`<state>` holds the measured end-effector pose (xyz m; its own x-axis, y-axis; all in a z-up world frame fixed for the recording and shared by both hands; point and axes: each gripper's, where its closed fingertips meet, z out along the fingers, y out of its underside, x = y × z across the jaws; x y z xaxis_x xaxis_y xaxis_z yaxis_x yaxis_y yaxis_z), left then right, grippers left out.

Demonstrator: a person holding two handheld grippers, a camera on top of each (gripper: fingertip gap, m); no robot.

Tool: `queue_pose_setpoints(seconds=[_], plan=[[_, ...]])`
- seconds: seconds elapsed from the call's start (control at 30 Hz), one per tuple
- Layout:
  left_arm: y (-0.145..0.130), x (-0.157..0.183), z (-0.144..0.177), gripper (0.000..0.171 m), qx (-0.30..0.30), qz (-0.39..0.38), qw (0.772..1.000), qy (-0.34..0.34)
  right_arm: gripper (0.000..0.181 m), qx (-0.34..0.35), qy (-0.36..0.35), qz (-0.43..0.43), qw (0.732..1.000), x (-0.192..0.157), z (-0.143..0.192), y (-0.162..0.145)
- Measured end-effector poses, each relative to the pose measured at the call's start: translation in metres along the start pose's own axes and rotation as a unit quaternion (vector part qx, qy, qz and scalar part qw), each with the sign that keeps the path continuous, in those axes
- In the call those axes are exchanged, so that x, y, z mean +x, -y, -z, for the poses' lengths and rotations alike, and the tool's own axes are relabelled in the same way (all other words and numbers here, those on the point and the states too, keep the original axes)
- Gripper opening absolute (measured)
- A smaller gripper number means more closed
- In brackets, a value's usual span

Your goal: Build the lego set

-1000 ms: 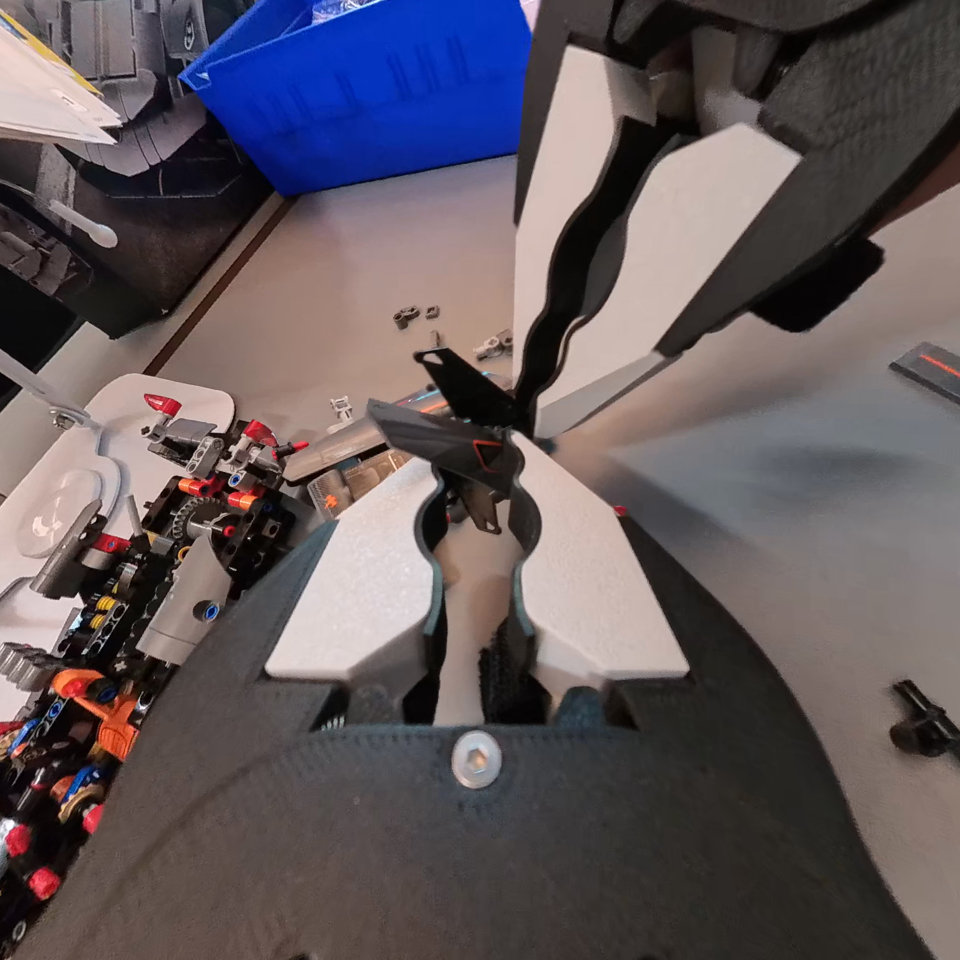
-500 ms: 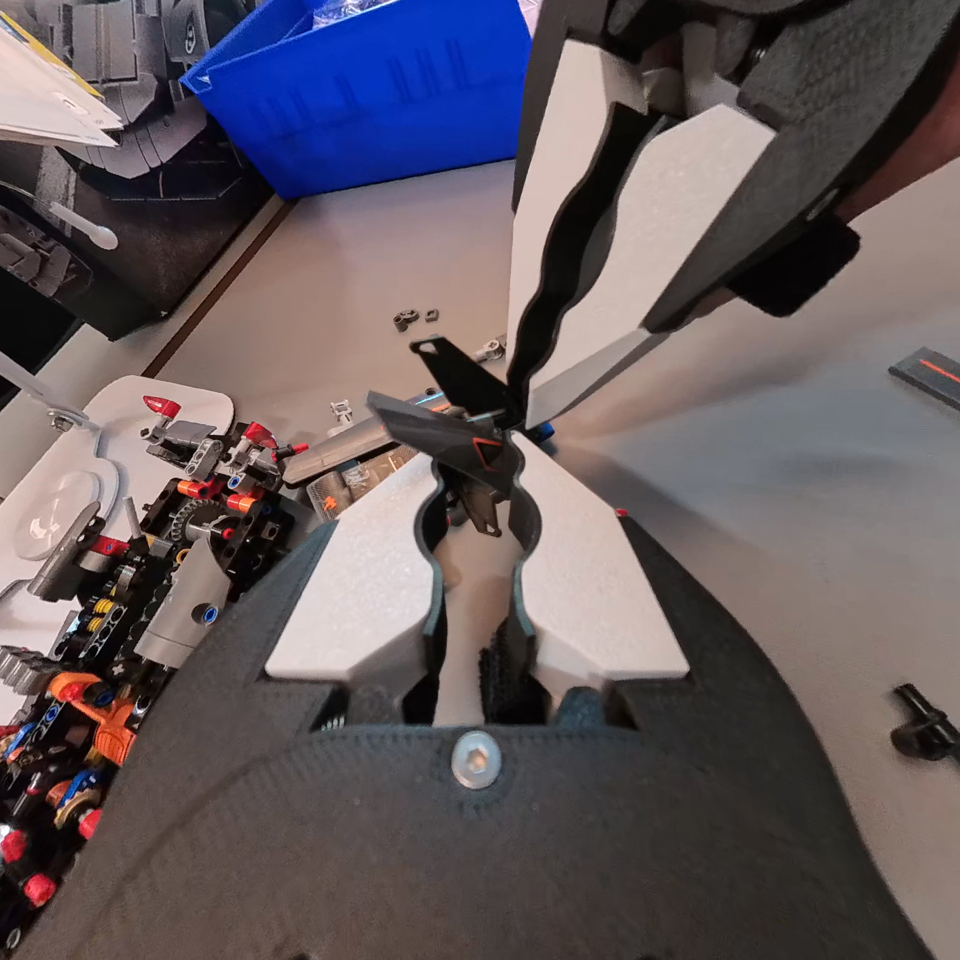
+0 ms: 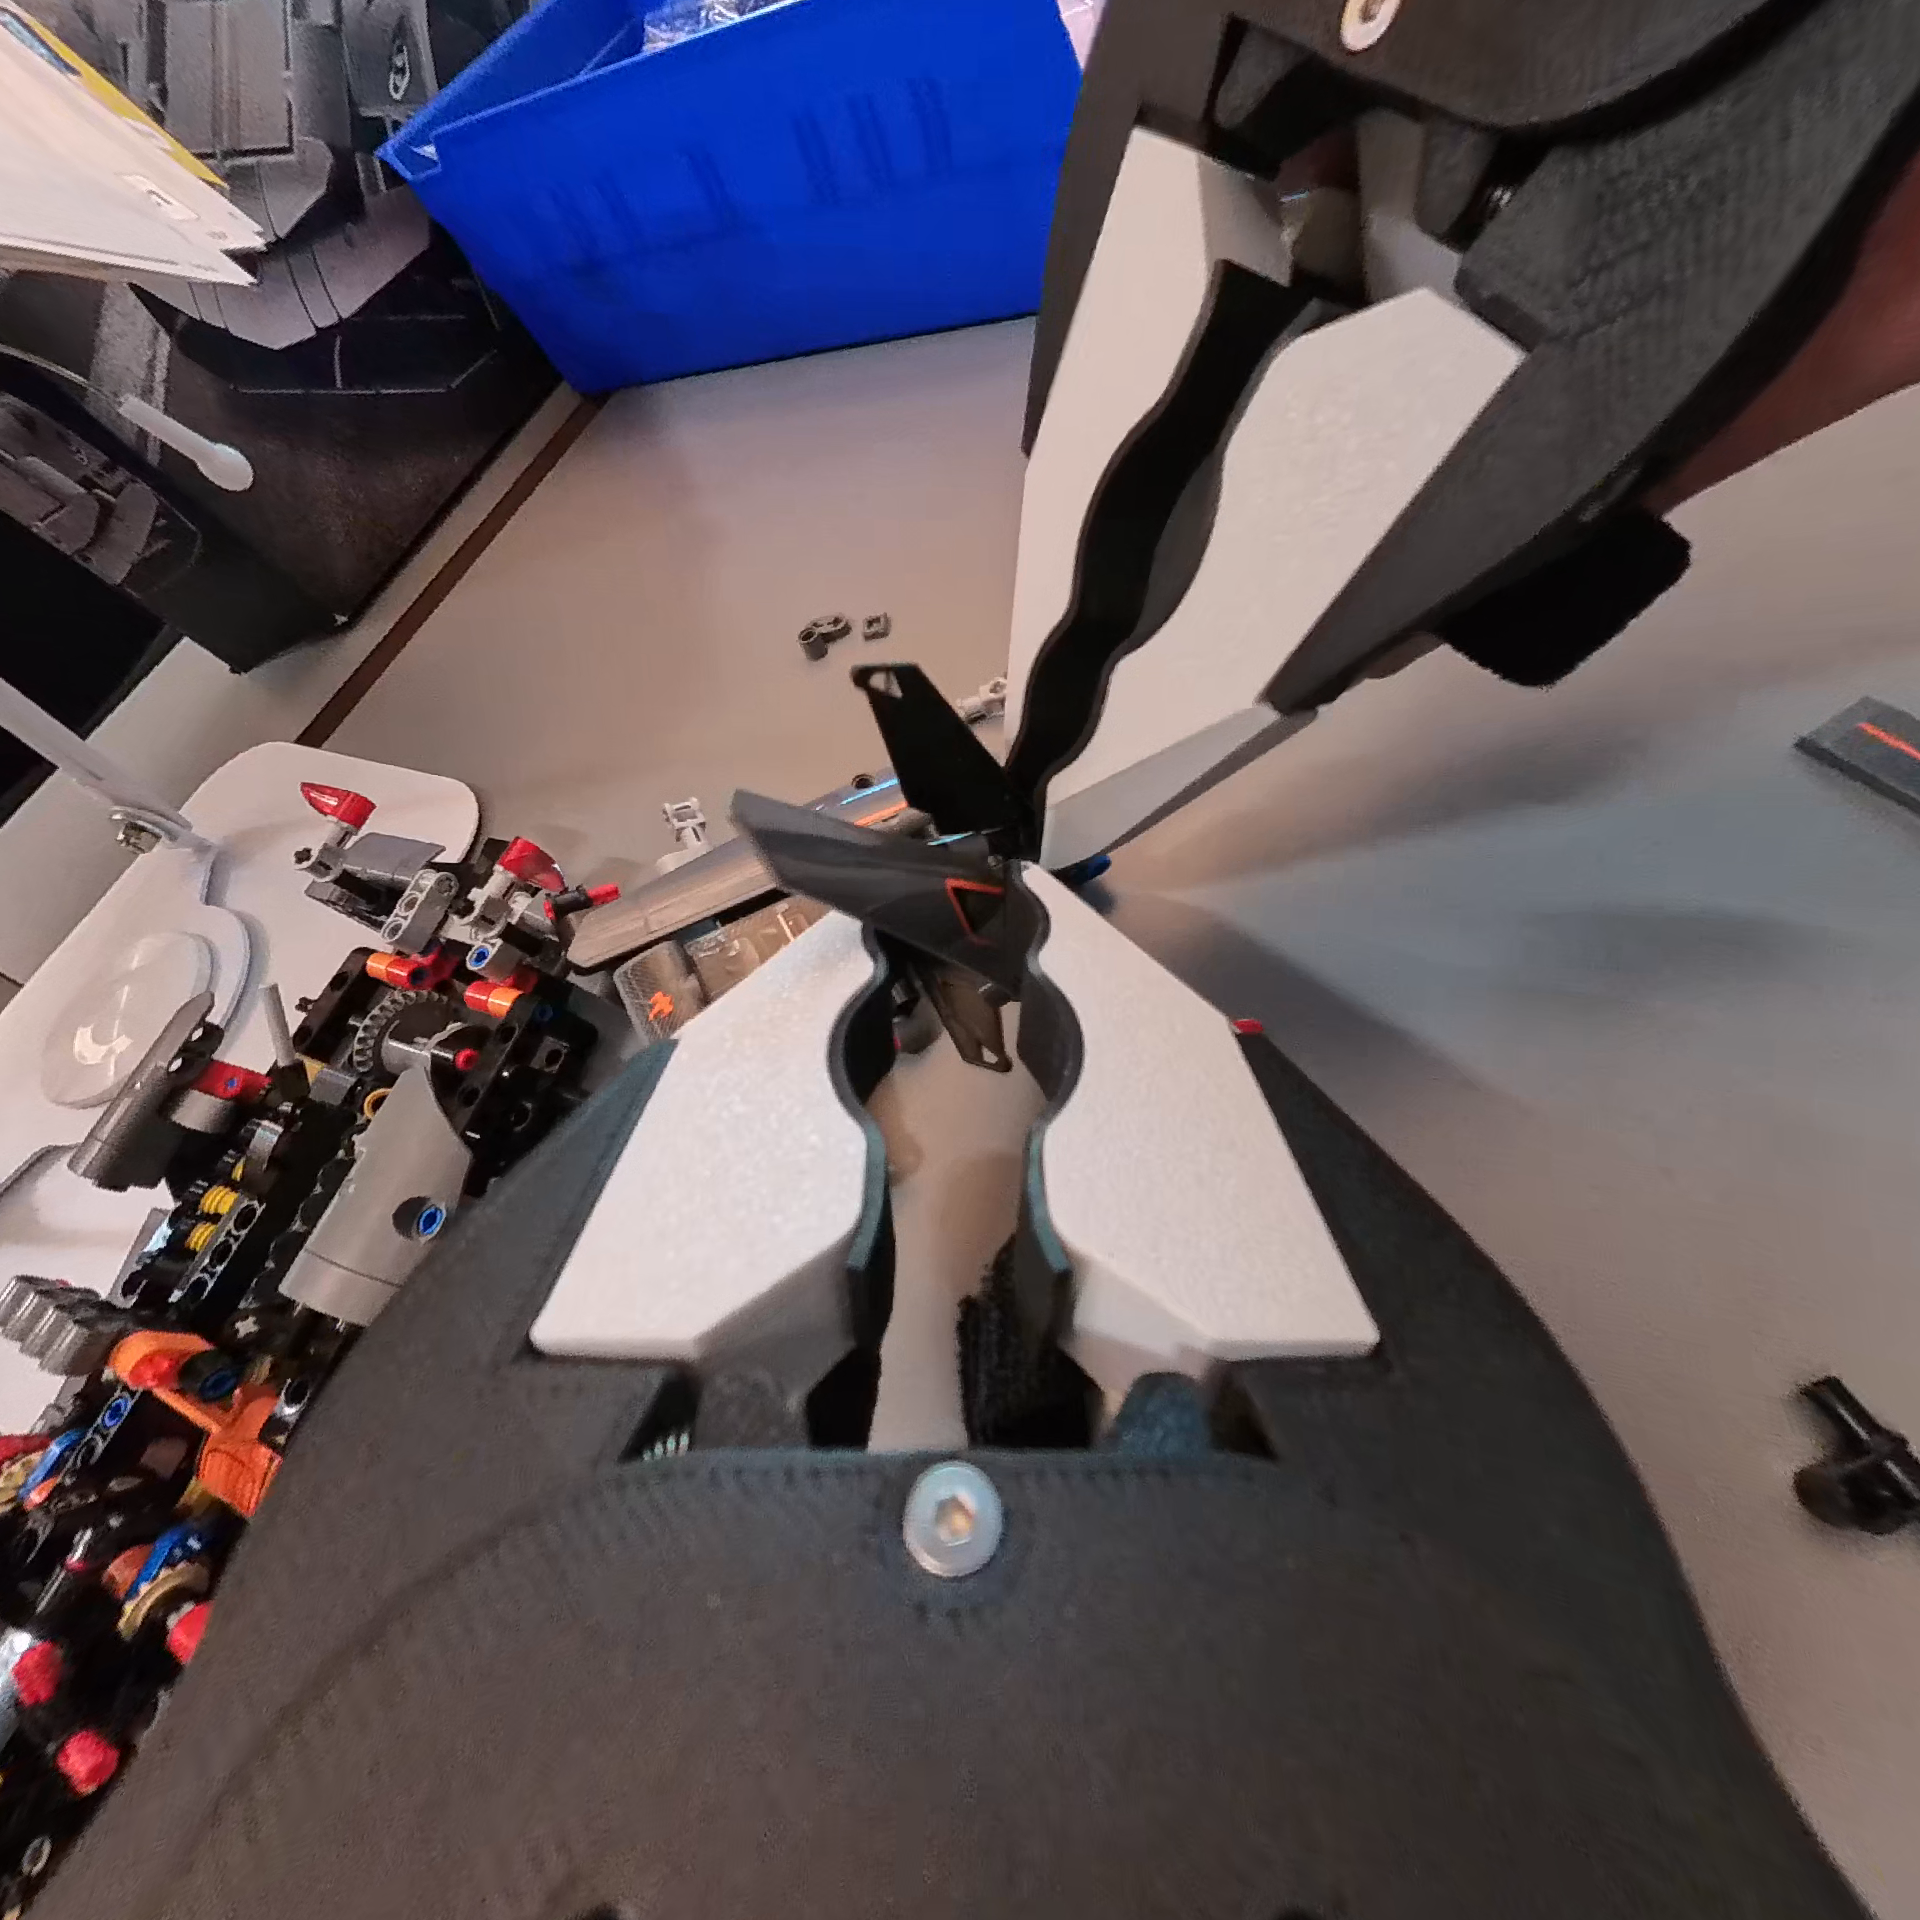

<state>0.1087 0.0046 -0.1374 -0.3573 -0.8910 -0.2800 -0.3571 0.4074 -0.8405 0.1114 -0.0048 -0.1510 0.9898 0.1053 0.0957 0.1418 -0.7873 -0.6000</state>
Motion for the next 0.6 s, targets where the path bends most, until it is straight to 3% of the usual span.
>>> queue_pose_setpoints(seconds=[0.6], plan=[[0.0000, 0.0002, -0.0006, 0.017, 0.001, -0.011, 1.000, 0.005, 0.004, 0.026, 0.053, -0.045, 0.997, 0.0007, -0.0009, -0.0010]])
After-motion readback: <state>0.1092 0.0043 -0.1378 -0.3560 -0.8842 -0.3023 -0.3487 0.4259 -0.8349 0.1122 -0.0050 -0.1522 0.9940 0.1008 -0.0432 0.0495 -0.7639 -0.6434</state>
